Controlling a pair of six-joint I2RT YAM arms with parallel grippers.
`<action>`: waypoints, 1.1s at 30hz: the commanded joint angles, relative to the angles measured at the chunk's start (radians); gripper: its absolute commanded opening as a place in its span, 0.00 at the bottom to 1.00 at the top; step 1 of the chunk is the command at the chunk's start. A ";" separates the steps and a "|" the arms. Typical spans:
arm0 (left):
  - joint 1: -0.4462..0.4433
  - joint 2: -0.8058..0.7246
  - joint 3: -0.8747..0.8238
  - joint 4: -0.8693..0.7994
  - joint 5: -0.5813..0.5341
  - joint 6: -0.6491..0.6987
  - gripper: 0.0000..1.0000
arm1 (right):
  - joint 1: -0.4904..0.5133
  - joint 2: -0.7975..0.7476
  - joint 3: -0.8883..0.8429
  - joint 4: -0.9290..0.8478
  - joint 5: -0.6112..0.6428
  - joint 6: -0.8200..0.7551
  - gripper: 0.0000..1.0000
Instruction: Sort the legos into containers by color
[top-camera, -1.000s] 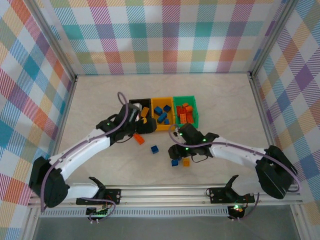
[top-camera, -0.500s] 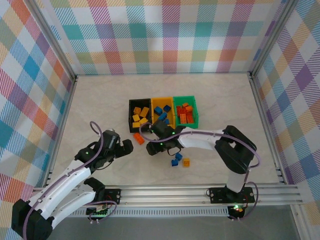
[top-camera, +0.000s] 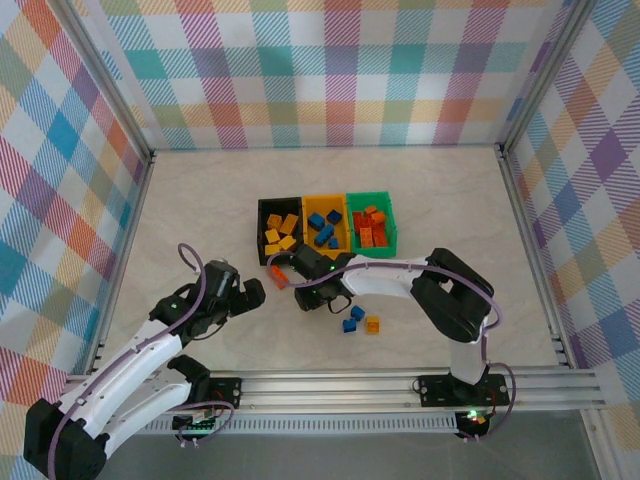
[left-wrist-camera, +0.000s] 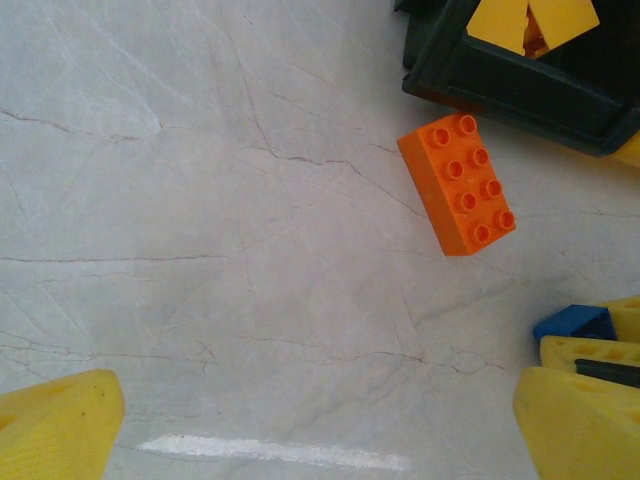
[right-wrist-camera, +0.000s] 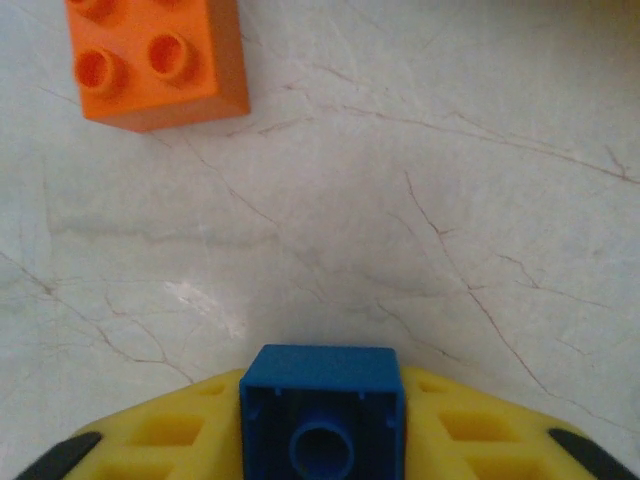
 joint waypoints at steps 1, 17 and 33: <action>0.015 0.005 0.033 -0.001 0.010 0.011 1.00 | 0.004 -0.052 -0.032 0.012 0.028 -0.009 0.32; 0.016 0.022 0.041 0.003 0.032 0.010 1.00 | -0.280 -0.059 0.189 -0.002 0.021 -0.056 0.35; 0.018 -0.015 0.099 -0.070 -0.016 0.030 1.00 | -0.229 -0.107 0.174 0.039 -0.034 -0.059 0.67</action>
